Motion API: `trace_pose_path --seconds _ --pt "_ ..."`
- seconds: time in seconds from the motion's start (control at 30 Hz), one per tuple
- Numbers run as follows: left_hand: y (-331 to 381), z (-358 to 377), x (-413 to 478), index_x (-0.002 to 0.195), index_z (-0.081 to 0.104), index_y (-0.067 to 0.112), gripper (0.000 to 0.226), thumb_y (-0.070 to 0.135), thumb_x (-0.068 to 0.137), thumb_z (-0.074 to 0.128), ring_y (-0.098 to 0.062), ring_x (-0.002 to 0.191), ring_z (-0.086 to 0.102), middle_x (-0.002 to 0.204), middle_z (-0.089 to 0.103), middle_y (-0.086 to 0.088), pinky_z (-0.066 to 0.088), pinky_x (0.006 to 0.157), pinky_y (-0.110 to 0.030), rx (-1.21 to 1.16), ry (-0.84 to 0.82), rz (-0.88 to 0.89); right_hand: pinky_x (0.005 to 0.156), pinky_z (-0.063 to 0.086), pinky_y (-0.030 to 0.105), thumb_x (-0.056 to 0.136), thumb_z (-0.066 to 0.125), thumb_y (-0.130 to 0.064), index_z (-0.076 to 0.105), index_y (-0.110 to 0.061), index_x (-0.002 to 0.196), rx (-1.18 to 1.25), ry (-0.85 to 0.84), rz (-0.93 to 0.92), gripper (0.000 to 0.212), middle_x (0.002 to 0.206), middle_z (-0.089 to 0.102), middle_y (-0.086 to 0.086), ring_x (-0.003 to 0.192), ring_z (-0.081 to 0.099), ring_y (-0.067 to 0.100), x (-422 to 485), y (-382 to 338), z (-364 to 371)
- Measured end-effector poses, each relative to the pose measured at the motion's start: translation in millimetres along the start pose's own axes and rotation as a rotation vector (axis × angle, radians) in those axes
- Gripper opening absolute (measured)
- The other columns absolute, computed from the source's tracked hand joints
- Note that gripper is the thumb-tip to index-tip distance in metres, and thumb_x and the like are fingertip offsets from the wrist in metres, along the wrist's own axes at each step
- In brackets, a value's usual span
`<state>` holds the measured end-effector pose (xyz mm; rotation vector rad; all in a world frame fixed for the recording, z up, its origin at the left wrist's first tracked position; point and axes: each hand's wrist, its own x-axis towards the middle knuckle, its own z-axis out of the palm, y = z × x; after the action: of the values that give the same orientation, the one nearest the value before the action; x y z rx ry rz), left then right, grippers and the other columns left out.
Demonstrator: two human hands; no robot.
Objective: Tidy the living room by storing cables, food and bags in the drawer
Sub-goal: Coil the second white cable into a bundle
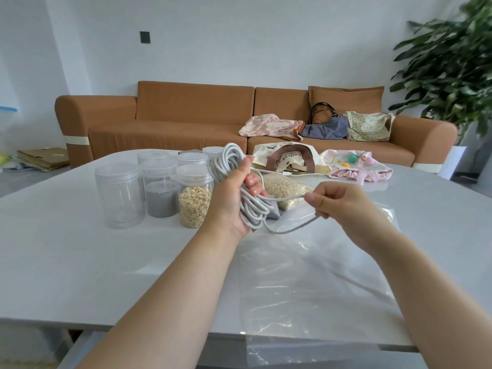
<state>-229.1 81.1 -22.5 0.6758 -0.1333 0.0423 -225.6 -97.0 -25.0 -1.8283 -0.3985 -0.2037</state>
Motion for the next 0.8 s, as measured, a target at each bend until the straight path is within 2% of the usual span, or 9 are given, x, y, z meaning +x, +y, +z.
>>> trace_pose_path --seconds 0.07,0.17,0.23,0.33,0.43,0.5,0.63,0.73,0.8 --pt "2 0 1 0.080 0.058 0.016 0.014 0.021 0.093 0.055 -0.004 0.035 0.040 0.048 0.043 0.007 0.040 0.043 -0.015 -0.021 0.014 0.016 0.063 0.034 0.026 0.074 0.062 -0.027 0.051 -0.007 0.062 0.192 -0.043 0.015 0.026 0.057 0.046 0.004 0.057 0.041 0.014 1 2 -2" --pt "7 -5 3 0.082 0.058 0.015 0.014 0.021 0.094 0.055 -0.005 0.035 0.041 0.047 0.045 0.007 0.041 0.041 -0.016 0.021 0.073 0.042 0.071 0.041 0.031 0.092 0.046 -0.017 0.048 -0.008 0.069 0.489 -0.027 0.082 0.025 0.065 0.054 0.005 0.064 0.051 0.019 5 4 -5" --pt "6 -7 4 0.081 0.057 0.015 0.013 0.020 0.093 0.057 -0.006 0.035 0.043 0.047 0.047 0.006 0.041 0.040 -0.017 0.152 0.087 0.059 0.075 0.042 0.034 0.098 0.036 -0.011 0.048 -0.008 0.072 0.560 0.002 0.110 0.029 0.066 0.058 0.005 0.066 0.056 0.021 6 5 -5" --pt "0 -8 4 0.086 0.059 0.013 0.008 0.019 0.092 0.059 -0.008 0.037 0.045 0.048 0.050 0.005 0.041 0.040 -0.018 0.446 0.054 0.080 0.076 0.043 0.033 0.100 0.033 -0.007 0.050 -0.007 0.074 0.587 0.052 0.086 0.031 0.063 0.059 0.003 0.063 0.058 0.017 6 5 -1" --pt "-6 -7 2 0.088 0.061 0.008 0.014 0.022 0.088 0.064 -0.010 0.037 0.047 0.050 0.053 0.002 0.040 0.041 -0.017 0.615 0.011 0.024 0.070 0.041 0.026 0.097 0.037 0.001 0.053 -0.006 0.073 0.519 0.091 -0.032 0.029 0.059 0.055 0.001 0.060 0.051 0.014 6 6 0" --pt "-8 -5 -1 0.093 0.061 0.006 0.024 0.027 0.082 0.067 -0.010 0.037 0.047 0.050 0.054 0.000 0.042 0.041 -0.018 0.609 -0.053 -0.066 0.066 0.039 0.023 0.093 0.045 0.005 0.058 -0.006 0.074 0.401 0.118 -0.120 0.026 0.056 0.055 -0.004 0.058 0.048 0.012 6 5 -2" --pt "-10 -5 -3 0.096 0.060 0.006 0.052 0.041 0.060 0.071 -0.008 0.037 0.045 0.049 0.049 0.002 0.041 0.042 -0.016 0.583 -0.255 -0.261 0.054 0.042 0.013 0.081 0.065 0.004 0.070 -0.023 0.066 0.120 0.208 -0.258 0.031 0.055 0.062 -0.010 0.050 0.048 0.004 2 -8 -8" --pt "-14 -8 -2 0.086 0.066 0.011 0.068 0.051 0.035 0.088 -0.010 0.041 0.047 0.053 0.051 0.000 0.044 0.046 -0.016 0.625 -0.403 -0.369 0.050 0.040 0.011 0.073 0.075 -0.001 0.065 -0.021 0.061 -0.030 0.233 -0.275 0.026 0.050 0.060 -0.011 0.045 0.048 0.001 -2 -20 -4" --pt "-18 -8 -3 0.092 0.063 0.010 0.084 0.054 0.026 0.091 -0.010 0.041 0.048 0.053 0.052 0.000 0.043 0.045 -0.016 0.655 -0.468 -0.425 0.049 0.040 0.014 0.066 0.080 -0.002 0.060 -0.017 0.060 -0.055 0.235 -0.278 0.026 0.051 0.058 -0.008 0.047 0.048 0.002 -4 -23 0"
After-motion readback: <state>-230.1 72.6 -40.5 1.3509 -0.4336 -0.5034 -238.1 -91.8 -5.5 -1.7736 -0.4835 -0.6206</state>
